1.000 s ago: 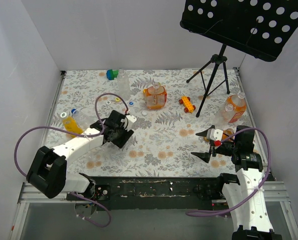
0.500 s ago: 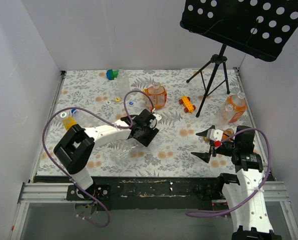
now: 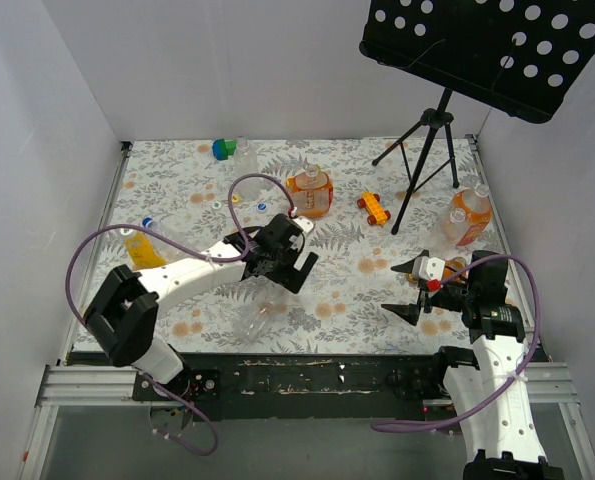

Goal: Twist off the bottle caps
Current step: Move the plastic bottle to the center of the board.

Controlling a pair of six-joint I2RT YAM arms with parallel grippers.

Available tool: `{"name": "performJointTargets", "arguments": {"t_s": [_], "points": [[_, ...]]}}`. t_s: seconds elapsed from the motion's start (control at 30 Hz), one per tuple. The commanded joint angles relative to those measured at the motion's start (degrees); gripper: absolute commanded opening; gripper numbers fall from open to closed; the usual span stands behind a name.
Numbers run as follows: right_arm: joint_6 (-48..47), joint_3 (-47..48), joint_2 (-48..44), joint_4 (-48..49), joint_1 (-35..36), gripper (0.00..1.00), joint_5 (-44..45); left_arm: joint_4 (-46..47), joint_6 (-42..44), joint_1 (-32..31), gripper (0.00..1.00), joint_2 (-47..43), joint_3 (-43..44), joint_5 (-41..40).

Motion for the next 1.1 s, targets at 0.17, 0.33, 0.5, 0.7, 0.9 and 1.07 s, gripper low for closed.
{"name": "performJointTargets", "arguments": {"t_s": [0.17,0.33,0.5,0.7,0.9,1.07], "points": [[0.1,0.7,1.0,0.8,-0.3,0.92,0.1,-10.5,-11.7,-0.1,0.98,-8.8,-5.9,1.7],[0.1,0.6,2.0,0.9,-0.4,0.92,0.1,-7.7,-14.6,0.0,0.98,-14.7,-8.6,3.4],[0.1,0.6,2.5,1.0,-0.3,0.92,0.3,-7.1,-17.9,0.3,0.98,-15.2,-9.3,3.3],[0.2,0.7,2.8,1.0,-0.4,0.92,0.2,-6.2,-20.6,1.3,0.98,-16.2,-9.5,3.4],[0.2,0.6,3.3,1.1,-0.4,0.92,0.5,-6.3,-19.7,3.6,0.98,-14.8,-8.2,6.3],[0.2,0.7,3.8,1.2,-0.4,0.92,0.5,-7.3,-18.3,3.7,0.96,-10.8,-5.7,6.5]]}}
